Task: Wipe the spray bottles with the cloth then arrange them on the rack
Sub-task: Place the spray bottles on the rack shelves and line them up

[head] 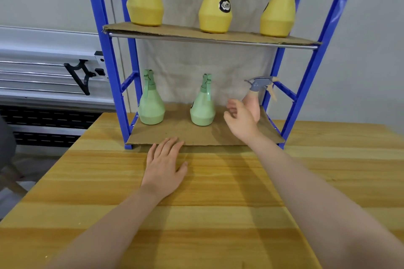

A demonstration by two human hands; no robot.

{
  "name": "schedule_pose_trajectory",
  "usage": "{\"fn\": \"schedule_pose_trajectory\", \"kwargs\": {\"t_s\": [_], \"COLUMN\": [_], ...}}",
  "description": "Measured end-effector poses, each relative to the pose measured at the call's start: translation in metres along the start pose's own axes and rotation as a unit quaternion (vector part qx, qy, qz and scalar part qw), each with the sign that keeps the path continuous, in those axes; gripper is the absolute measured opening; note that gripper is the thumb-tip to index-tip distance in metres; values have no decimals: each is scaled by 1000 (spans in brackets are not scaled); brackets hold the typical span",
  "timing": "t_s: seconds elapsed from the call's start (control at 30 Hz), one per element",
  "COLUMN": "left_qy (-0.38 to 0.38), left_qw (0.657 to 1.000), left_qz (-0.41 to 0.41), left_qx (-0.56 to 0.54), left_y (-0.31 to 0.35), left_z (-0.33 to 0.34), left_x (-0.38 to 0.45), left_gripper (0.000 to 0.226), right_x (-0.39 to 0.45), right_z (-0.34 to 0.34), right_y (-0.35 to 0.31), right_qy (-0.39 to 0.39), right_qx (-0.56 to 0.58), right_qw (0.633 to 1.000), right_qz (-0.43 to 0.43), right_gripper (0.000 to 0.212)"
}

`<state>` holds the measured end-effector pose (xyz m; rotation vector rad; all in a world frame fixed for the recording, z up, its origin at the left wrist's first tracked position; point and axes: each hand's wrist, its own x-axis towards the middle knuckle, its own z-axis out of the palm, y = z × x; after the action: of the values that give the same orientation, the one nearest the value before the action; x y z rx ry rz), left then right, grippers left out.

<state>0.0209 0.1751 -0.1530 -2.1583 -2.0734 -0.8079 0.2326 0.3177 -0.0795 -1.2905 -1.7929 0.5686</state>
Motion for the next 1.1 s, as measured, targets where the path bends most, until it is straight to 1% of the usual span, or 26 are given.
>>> {"fn": "schedule_pose_trajectory", "kwargs": {"t_s": [0.2, 0.37, 0.43, 0.57, 0.63, 0.8, 0.97, 1.1], "left_qy": [-11, -10, -9, -5, -7, -8, -9, -10], "left_qw": [998, 1000, 1000, 999, 998, 999, 998, 998], "left_qz": [-57, -17, 2, 23, 28, 36, 53, 48], "left_qx": [-18, -14, -26, -49, -50, -30, -10, -29], "left_y": [18, 51, 67, 92, 96, 92, 94, 93], "left_z": [-6, 6, 14, 31, 37, 44, 48, 47], "left_x": [10, 8, 7, 9, 10, 9, 9, 10], "left_gripper": [56, 58, 59, 63, 64, 64, 68, 66], "right_x": [-19, -25, -24, -12, -5, 13, 29, 35], "right_z": [-44, -69, -75, -82, -83, -82, -72, -62], "right_y": [22, 34, 36, 39, 40, 39, 38, 38], "right_qy": [43, 87, 93, 62, 49, 32, -18, -32], "right_qx": [-22, -14, -17, -18, -4, 74, 75, 86], "right_qw": [999, 995, 994, 993, 993, 990, 992, 991], "right_qz": [9, 44, 61, 102, 108, 117, 99, 96], "right_gripper": [25, 21, 26, 54, 62, 64, 76, 73]}}
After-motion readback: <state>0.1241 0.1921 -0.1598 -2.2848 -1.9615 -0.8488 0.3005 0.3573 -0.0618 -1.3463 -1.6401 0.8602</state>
